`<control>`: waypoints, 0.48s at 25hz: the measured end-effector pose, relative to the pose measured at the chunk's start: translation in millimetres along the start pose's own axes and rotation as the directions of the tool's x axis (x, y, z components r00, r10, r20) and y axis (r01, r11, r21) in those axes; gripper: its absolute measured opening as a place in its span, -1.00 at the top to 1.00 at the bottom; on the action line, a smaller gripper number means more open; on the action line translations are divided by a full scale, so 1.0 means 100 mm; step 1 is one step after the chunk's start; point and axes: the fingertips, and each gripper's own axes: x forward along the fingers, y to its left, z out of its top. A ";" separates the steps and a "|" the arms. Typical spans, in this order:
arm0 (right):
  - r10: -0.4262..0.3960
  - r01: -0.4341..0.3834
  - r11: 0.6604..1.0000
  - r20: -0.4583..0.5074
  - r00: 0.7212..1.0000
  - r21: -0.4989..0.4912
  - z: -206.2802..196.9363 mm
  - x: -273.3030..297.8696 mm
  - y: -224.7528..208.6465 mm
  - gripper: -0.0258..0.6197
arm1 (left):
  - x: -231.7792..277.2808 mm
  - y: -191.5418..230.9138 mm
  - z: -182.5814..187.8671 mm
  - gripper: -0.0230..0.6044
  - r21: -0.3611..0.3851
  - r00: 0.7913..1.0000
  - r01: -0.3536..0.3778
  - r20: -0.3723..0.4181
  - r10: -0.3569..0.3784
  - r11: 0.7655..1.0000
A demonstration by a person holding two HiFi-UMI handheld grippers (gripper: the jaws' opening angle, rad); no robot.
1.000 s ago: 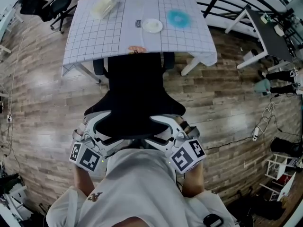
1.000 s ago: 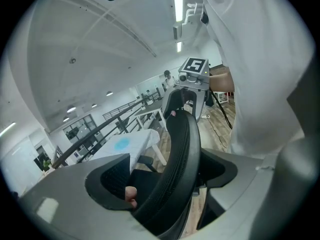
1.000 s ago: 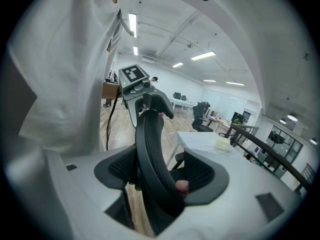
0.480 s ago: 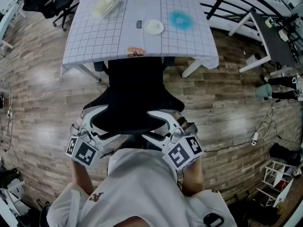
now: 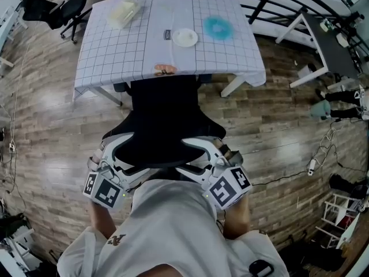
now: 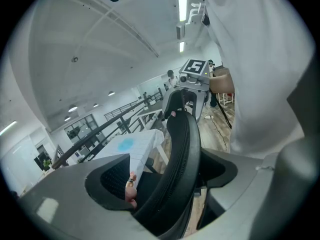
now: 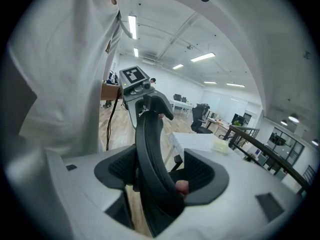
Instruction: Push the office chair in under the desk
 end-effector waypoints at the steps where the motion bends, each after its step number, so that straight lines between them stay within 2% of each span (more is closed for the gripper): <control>1: -0.001 0.001 1.000 0.000 1.000 0.002 0.00 0.00 -0.01 -0.03 | 0.00 0.01 0.00 -0.40 0.001 1.000 0.002 0.003 -0.002 1.000; 12: -0.009 0.010 0.999 -0.015 1.000 0.033 0.03 0.13 -0.15 -0.04 | 0.00 0.19 -0.06 -0.41 0.019 0.999 0.027 0.026 -0.027 0.999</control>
